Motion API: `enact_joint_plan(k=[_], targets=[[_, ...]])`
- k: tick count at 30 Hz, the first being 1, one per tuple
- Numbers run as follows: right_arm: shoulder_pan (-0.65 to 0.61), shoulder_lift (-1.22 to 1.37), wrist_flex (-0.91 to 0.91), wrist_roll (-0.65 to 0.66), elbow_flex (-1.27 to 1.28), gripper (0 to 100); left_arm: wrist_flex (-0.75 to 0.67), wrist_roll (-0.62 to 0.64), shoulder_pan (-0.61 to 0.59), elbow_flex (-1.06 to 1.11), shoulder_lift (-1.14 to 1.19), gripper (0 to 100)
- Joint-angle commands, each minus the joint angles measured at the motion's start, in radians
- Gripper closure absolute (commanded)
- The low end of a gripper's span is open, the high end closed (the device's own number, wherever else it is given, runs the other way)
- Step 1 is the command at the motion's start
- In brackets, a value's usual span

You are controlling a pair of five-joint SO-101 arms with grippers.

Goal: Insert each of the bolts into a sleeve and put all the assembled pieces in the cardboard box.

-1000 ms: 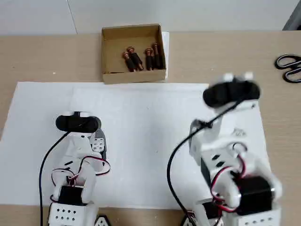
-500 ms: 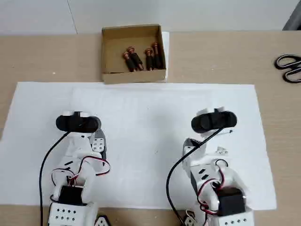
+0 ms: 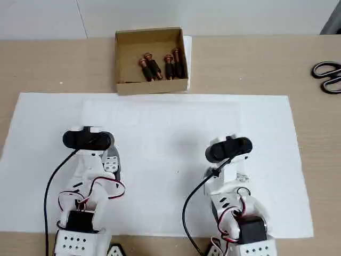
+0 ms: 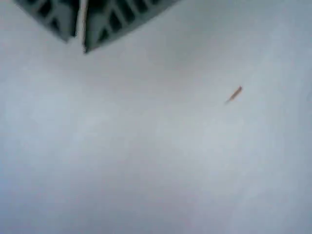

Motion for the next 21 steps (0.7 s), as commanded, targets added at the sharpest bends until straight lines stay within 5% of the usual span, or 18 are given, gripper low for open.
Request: enact_joint_plan(k=[1,21], targets=[[0.005,-0.005,-0.024,0.008,0.020,99.6,-0.009,0.008,-0.002,-0.012,-0.011,99],[0.005,-0.005,-0.024,0.008,0.021,99.5,0.008,0.029,-0.035,-0.012,-0.011,99]])
